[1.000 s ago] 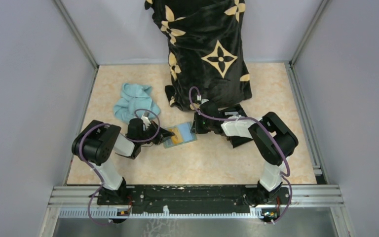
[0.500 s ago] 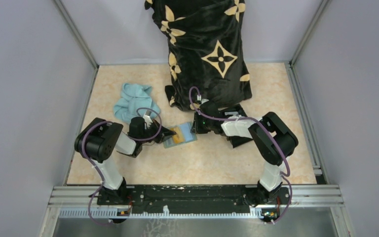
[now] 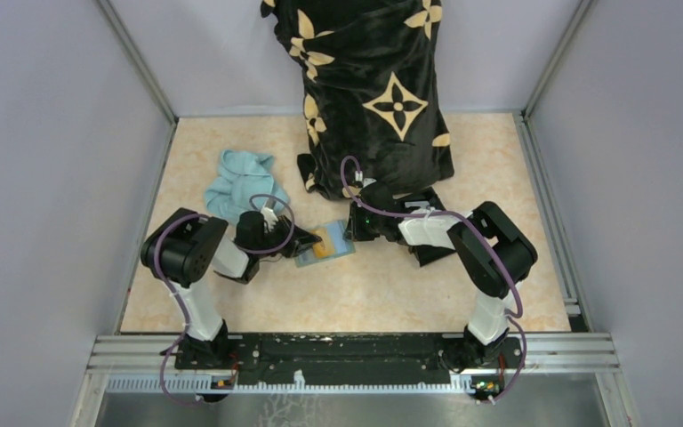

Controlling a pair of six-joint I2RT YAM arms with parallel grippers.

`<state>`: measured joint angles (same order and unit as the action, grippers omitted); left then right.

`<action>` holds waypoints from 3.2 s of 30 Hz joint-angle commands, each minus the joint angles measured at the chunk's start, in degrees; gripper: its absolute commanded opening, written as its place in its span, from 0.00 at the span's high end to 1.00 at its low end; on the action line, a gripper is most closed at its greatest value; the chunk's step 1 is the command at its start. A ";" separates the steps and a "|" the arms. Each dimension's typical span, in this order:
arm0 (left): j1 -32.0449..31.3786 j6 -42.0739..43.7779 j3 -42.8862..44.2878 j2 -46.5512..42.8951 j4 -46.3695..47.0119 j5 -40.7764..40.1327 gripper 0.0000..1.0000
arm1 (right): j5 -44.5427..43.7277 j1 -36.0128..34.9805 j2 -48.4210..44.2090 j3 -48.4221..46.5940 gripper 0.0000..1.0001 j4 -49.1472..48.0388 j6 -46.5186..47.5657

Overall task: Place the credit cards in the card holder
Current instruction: Insert the credit card into the card holder.

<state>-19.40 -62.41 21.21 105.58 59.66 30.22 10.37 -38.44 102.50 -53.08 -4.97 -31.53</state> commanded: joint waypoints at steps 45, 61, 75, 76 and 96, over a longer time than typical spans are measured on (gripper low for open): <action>-17.30 19.95 31.07 -4.65 -84.08 -38.11 0.23 | 1.48 0.02 -1.08 -2.07 0.86 -0.84 1.17; -17.52 20.05 31.18 -10.58 -84.54 -38.01 0.19 | 2.59 0.03 -1.06 -2.26 0.86 -1.75 0.94; -17.59 19.47 29.71 -10.78 -80.75 -35.89 0.16 | 6.23 -2.73 -2.26 -1.77 0.86 -4.27 0.94; -17.57 19.32 29.32 -10.81 -80.30 -35.77 0.17 | 6.36 -3.10 -2.18 -1.84 0.86 -4.32 0.84; -16.73 11.73 20.00 -17.07 -71.08 -35.99 0.24 | 5.32 -7.30 0.26 -1.40 0.87 -6.12 -2.40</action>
<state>-36.32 -48.90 43.88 87.53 -9.56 -6.68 17.02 -44.64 102.59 -52.86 -9.41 -33.65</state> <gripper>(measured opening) 0.748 0.133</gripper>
